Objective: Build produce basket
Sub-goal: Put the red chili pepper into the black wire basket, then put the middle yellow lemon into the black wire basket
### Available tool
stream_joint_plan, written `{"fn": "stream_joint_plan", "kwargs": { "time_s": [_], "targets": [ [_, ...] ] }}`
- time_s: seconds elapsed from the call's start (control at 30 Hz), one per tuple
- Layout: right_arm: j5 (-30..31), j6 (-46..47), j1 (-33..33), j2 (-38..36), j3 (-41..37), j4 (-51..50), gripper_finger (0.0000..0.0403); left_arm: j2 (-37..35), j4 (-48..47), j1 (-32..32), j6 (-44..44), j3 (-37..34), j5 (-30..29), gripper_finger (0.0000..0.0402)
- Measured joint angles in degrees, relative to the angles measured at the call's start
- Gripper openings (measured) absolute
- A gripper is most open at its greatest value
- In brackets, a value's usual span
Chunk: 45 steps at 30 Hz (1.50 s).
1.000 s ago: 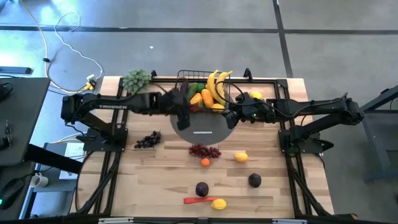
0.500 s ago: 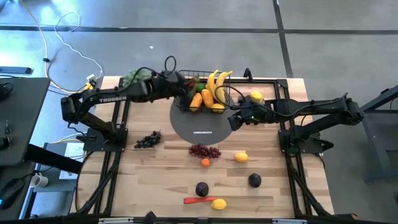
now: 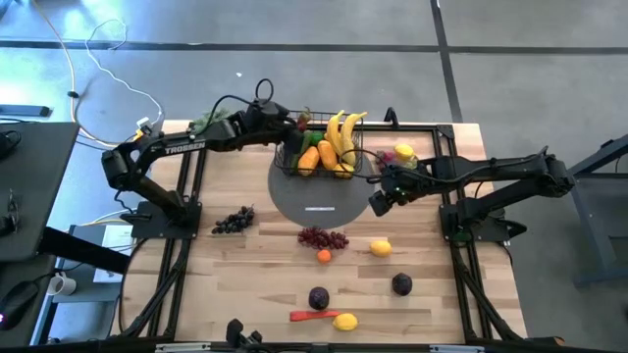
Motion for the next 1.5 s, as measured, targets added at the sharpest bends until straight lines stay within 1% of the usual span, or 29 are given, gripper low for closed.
{"fn": "stream_joint_plan", "kwargs": {
  "time_s": [0.13, 0.27, 0.4, 0.53, 0.73, 0.87, 0.97, 1.1, 1.2, 1.37, 1.5],
  "targets": [
    [-2.0, 0.2, 0.0, 0.4, 0.0, -2.3, 0.0258, 1.6, -0.1, 0.8, -1.8, 0.0, 0.0, 0.0098],
    [-2.2, 1.9, 0.0, 0.5, -0.1, -3.2, 0.0257, 3.5, -0.1, 1.3, -2.2, 0.0, 0.0, 0.0119],
    [-2.8, 3.2, 0.0, 0.5, -0.2, -4.3, 0.0257, 5.2, 0.1, 1.3, -3.7, 0.0, -0.7, 0.0132],
    [-3.6, 3.7, 0.1, 0.5, -0.2, -4.6, 0.0257, 6.4, -0.1, 1.6, -3.1, 0.0, -0.4, 0.0144],
    [-3.6, 4.1, 2.2, 0.5, -0.2, -4.6, 0.0257, 7.4, -0.1, 2.2, -2.1, 0.0, 1.8, 0.0173],
    [-3.6, 4.7, 4.7, 0.5, -0.3, -4.6, 0.0257, 7.2, -0.1, 2.6, -2.3, 0.0, 1.9, 0.0191],
    [-3.6, 4.4, 6.7, 0.5, -0.3, -4.6, 0.0257, 6.1, -0.1, 3.1, -1.2, 0.0, 1.9, 0.0195],
    [-3.6, 1.2, 9.3, 0.5, -0.3, -4.4, 0.0257, 3.4, 0.0, 3.2, 1.2, 0.0, 2.0, 0.0193],
    [-3.6, -1.2, 11.4, 0.5, -0.3, -3.9, 0.0257, 0.8, 0.0, 3.2, 2.2, 0.0, 3.7, 0.0191],
    [-3.4, -8.9, 13.9, 0.5, -0.3, -1.4, 0.0257, -3.9, -0.2, 2.9, 2.1, 0.0, 7.6, 0.0190],
    [-1.6, -14.6, 15.9, 0.6, -0.3, -0.1, 0.0257, -7.6, -1.2, 1.9, 1.9, 0.0, 9.4, 0.0189]
  ]
}}
